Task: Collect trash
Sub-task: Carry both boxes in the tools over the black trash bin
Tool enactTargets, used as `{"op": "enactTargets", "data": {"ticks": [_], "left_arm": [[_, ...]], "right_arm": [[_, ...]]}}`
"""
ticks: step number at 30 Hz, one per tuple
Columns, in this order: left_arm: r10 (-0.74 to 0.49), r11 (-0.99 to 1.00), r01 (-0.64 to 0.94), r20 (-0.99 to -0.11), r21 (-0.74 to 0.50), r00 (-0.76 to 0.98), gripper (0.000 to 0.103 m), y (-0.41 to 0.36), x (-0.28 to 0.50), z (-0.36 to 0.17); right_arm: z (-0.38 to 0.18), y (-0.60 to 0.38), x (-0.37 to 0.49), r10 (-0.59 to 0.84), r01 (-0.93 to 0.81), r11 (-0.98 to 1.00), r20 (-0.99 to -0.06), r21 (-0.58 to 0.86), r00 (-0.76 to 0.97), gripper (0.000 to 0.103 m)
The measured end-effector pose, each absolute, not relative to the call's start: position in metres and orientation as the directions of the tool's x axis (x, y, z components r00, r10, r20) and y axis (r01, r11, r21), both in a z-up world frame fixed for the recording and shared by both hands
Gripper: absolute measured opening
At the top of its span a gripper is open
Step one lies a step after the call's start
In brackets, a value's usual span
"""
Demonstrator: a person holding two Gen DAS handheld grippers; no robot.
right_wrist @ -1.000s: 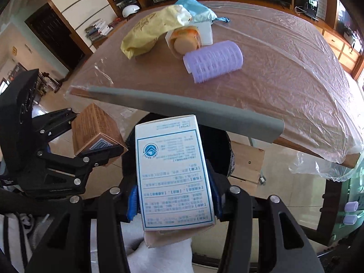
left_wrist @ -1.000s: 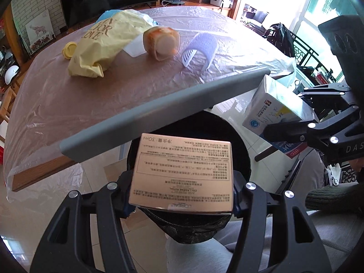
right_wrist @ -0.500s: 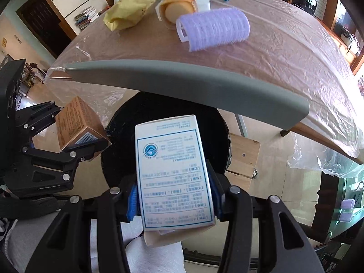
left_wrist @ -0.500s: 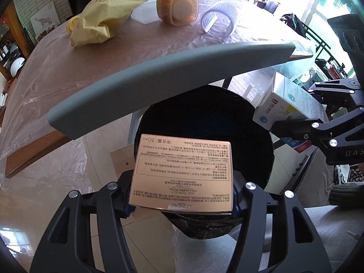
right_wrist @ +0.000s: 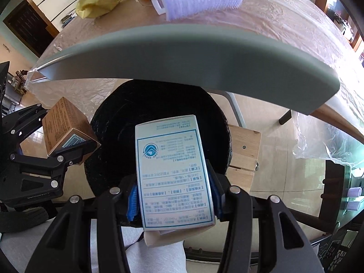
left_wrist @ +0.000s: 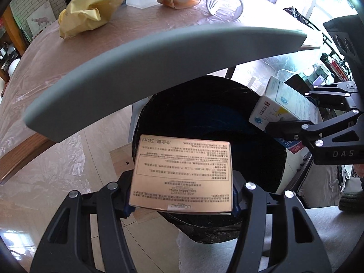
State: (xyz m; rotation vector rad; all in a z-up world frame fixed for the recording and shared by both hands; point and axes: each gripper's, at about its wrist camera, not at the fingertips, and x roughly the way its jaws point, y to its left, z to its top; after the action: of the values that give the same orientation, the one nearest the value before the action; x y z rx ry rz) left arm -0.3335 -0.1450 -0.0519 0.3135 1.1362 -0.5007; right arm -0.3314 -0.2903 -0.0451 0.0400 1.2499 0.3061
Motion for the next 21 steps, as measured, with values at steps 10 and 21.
{"op": "enactTargets", "data": {"ticks": [10,21], "left_arm": [[-0.206,0.842,0.539,-0.925,-0.001,0.319,0.060,-0.150,-0.331,-0.063],[-0.193,0.835,0.549,-0.929,0.014,0.316,0.060,-0.159,-0.329,-0.069]], "right_arm": [[-0.050,-0.284,-0.330,0.231,-0.187,0.965,-0.928,0.181,0.293,0.048],[-0.053,-0.283,-0.322,0.208,-0.167,0.973,-0.929,0.162,0.307,0.048]]}}
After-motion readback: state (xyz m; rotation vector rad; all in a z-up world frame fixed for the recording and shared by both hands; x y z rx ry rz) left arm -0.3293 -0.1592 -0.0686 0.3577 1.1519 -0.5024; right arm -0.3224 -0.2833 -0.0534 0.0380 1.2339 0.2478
